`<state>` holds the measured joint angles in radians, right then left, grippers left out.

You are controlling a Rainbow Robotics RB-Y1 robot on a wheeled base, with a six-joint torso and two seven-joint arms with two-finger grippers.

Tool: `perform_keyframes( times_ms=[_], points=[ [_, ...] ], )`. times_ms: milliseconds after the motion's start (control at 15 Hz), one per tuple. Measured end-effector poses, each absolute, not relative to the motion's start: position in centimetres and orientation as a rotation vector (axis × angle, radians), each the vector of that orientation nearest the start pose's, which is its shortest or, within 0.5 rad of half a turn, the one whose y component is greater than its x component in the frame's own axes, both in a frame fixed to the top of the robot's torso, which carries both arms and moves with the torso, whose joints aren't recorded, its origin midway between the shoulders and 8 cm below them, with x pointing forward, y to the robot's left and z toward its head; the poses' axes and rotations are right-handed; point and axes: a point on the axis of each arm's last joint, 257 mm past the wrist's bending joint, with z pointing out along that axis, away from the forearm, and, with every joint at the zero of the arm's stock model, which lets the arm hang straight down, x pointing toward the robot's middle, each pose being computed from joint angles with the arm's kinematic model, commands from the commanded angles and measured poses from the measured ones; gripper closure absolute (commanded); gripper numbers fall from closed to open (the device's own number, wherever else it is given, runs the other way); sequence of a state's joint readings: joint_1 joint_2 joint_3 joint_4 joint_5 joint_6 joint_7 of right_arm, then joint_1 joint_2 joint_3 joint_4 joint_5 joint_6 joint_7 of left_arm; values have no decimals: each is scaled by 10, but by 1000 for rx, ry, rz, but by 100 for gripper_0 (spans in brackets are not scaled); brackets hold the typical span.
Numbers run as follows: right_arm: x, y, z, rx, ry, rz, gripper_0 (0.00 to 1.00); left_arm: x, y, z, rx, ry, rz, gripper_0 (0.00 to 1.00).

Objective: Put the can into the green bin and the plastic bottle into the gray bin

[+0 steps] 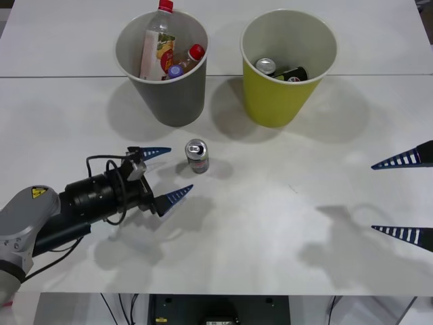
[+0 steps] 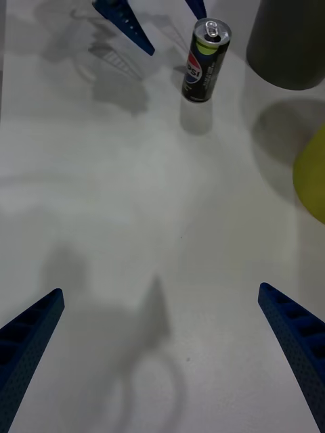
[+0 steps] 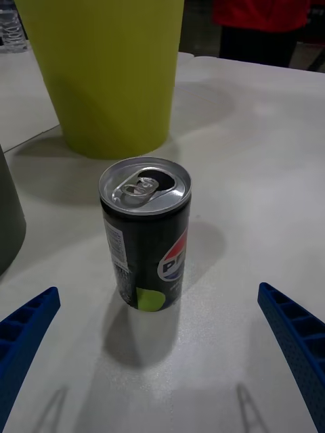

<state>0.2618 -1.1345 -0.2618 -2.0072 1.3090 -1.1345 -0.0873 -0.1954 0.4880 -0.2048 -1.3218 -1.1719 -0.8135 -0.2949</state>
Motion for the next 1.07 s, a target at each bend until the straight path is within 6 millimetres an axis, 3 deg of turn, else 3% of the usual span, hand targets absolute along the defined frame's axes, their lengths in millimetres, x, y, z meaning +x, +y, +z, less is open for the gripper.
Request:
perform_keyframes(
  times_ms=[1067],
  points=[
    [341,-286,-167,-1634,1596,209,0,517,57,-259,1031,1444,-442,0]
  ],
)
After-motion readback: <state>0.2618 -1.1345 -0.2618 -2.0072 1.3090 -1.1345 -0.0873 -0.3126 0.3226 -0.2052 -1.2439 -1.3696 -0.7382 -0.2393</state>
